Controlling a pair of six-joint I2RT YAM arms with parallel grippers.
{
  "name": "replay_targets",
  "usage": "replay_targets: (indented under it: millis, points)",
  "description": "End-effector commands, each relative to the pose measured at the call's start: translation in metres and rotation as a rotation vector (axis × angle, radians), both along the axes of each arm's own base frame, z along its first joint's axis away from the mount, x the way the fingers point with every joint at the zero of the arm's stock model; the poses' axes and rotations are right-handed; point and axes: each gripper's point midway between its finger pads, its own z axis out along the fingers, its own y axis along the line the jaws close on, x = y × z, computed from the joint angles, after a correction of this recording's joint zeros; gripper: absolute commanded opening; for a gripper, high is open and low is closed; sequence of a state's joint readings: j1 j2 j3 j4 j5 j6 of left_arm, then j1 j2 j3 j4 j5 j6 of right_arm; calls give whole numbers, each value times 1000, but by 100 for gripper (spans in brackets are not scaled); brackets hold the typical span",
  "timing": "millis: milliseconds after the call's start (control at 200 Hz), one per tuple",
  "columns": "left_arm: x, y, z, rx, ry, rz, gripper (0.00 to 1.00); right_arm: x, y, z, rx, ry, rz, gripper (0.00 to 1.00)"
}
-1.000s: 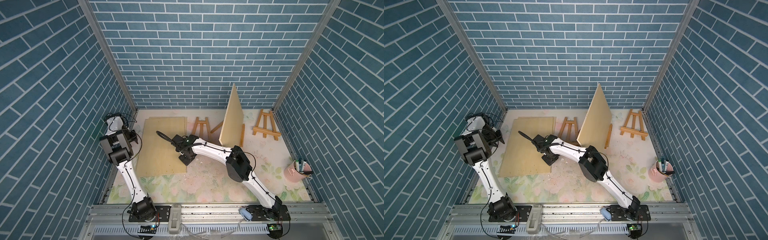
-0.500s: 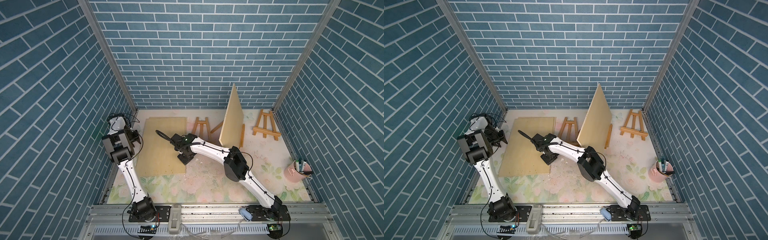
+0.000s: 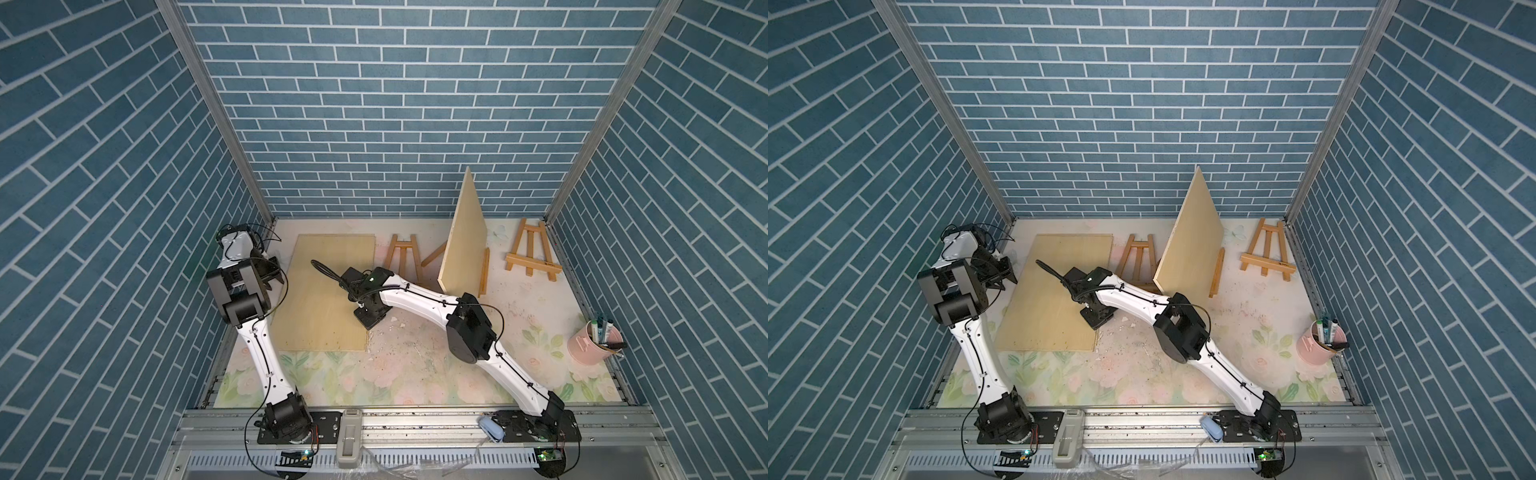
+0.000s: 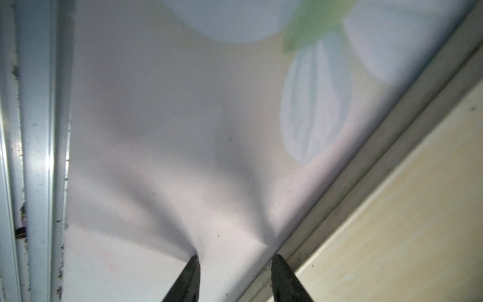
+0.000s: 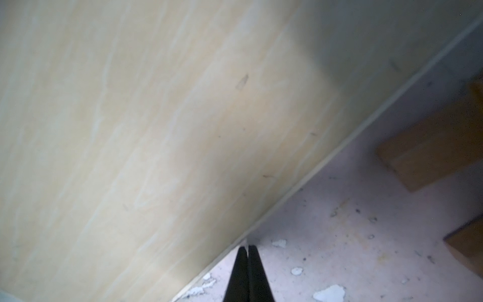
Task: Disassemble the easel
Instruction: Adjust the drawing board.
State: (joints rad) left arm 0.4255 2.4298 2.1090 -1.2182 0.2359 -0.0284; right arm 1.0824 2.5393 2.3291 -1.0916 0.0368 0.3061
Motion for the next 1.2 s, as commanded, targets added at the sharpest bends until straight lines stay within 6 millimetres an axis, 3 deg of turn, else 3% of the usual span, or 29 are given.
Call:
replay_targets:
  millis: [0, 120, 300, 580, 1195]
  points:
    - [1, -4, 12, -40, -36, 26, 47, 5, -13, 6, -29, -24, -54, 0]
    - [-3, 0, 14, -32, -27, 33, 47, 6, -17, 9, -25, -26, -62, 0]
    - [-28, 8, 8, 8, 42, 24, 46, 6, -19, 7, -30, -19, -64, 0]
    - [-60, 21, 20, 105, 131, -23, 45, 3, -15, 7, -10, -2, -36, 0]
    - [-101, 1, 12, 71, 209, -25, 44, 1, -17, 2, -6, 18, 29, 0]
